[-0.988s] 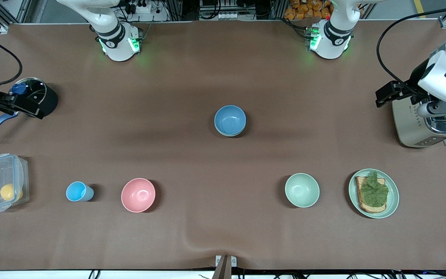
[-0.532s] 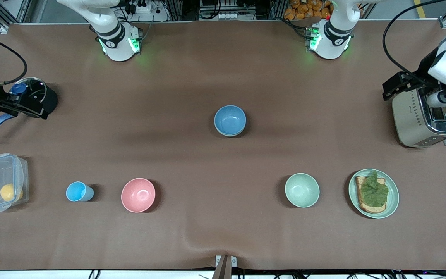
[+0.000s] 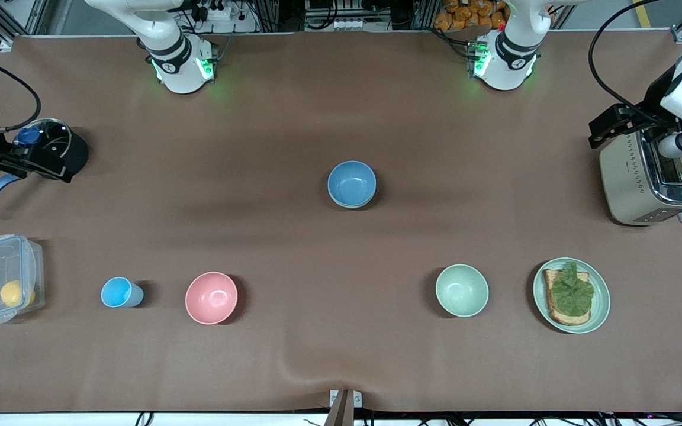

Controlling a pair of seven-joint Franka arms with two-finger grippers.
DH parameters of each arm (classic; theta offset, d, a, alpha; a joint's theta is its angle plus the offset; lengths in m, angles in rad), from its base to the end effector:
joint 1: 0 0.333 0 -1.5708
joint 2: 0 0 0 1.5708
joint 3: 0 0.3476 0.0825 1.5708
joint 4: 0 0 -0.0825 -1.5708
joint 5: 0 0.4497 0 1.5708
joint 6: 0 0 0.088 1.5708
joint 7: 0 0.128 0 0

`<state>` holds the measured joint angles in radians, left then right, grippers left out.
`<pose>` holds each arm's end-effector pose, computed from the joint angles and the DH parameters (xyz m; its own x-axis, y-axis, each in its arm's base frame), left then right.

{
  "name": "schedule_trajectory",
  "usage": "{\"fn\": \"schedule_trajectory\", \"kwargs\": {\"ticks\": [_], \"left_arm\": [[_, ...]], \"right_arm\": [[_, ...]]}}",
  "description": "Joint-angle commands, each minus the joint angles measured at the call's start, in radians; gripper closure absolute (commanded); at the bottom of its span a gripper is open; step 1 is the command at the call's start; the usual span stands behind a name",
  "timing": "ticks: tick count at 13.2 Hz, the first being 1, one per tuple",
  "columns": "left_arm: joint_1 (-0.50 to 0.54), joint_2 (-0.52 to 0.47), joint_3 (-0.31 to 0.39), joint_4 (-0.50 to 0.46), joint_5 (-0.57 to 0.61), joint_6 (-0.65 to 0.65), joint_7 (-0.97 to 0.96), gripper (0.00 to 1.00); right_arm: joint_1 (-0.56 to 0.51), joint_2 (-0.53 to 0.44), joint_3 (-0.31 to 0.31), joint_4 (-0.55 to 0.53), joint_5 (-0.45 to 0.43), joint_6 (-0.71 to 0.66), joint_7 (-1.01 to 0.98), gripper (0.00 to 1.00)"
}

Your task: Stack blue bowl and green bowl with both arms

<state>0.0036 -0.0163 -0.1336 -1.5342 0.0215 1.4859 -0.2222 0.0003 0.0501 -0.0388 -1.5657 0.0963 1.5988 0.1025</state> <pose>0.6006 -0.0763 0.6573 0.9952 0.0940 -0.0261 0.0932 -0.9952 -0.0301 0.6386 -0.0120 0.6093 0.9894 -0.1427 -0.0266 -0.1446 -0.9852 -0.0919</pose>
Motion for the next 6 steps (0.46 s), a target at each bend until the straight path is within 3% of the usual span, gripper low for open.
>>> {"fn": "schedule_trajectory", "kwargs": {"ticks": [1,6], "left_arm": [[0.003,-0.022,0.0,-0.006,0.014,-0.006,0.023,0.0],[0.003,-0.022,0.0,-0.007,0.012,-0.006,0.023,0.0]], "right_arm": [[0.012,-0.041,-0.004,-0.028,0.008,-0.007,-0.026,0.0],[0.003,-0.038,0.003,-0.028,0.005,0.004,-0.043,0.0]]}}
